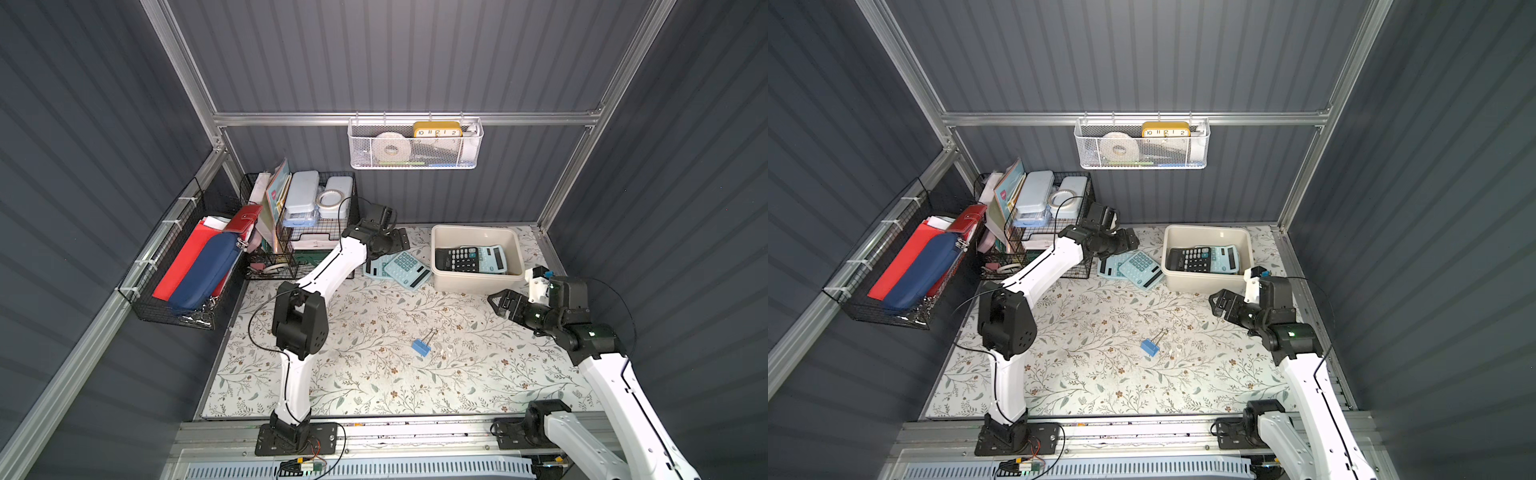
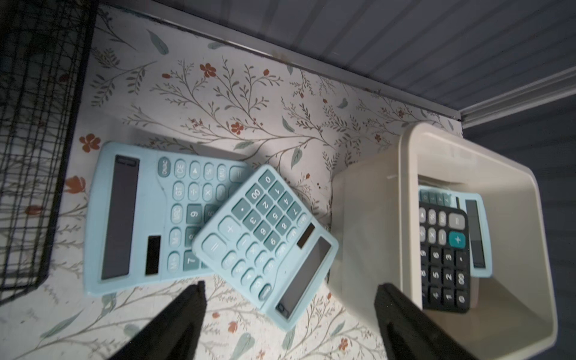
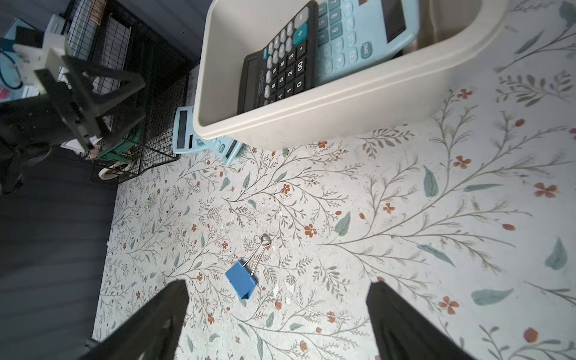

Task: Put the calculator in the storage box
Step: Move the calculator to the center of the board.

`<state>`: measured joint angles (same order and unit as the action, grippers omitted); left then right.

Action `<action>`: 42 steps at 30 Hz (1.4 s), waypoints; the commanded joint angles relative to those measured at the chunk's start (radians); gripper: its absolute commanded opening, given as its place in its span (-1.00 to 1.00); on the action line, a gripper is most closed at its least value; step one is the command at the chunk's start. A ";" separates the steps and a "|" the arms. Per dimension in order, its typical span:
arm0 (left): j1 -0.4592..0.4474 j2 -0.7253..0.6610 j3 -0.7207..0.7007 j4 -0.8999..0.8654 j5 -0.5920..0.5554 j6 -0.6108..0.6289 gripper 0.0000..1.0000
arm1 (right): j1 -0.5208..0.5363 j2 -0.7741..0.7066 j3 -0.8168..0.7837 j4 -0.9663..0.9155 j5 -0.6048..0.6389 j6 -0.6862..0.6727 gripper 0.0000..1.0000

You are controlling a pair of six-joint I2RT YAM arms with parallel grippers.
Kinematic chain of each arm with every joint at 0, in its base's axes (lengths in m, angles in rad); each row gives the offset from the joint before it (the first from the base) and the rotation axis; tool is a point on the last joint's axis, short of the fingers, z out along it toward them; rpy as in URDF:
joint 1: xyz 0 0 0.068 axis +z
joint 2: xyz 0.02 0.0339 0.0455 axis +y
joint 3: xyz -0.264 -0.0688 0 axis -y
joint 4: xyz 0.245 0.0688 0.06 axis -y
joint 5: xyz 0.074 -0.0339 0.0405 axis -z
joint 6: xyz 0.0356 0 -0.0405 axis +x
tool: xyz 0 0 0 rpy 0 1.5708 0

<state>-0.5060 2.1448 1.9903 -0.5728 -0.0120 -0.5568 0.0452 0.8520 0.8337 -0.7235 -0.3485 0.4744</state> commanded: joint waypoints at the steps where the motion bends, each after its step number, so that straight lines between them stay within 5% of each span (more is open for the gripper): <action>1: -0.008 0.129 0.121 -0.061 -0.103 0.058 0.66 | -0.002 0.002 -0.007 0.007 -0.042 -0.032 0.89; 9: -0.008 0.386 0.463 -0.076 -0.139 0.140 0.60 | -0.002 0.007 0.004 -0.039 -0.039 -0.071 0.91; 20: -0.008 0.556 0.513 0.000 -0.155 0.265 0.63 | -0.002 -0.002 -0.002 -0.039 -0.058 -0.068 0.93; 30: -0.012 0.397 0.183 0.075 -0.131 0.241 0.35 | -0.001 0.016 -0.016 -0.013 -0.090 -0.055 0.94; 42: -0.056 0.122 -0.281 0.231 -0.120 0.179 0.23 | 0.004 0.024 -0.053 0.017 -0.157 -0.012 0.94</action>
<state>-0.5457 2.3146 1.7782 -0.3294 -0.1505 -0.3439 0.0456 0.8753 0.7921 -0.7315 -0.4755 0.4465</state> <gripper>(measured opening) 0.615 0.971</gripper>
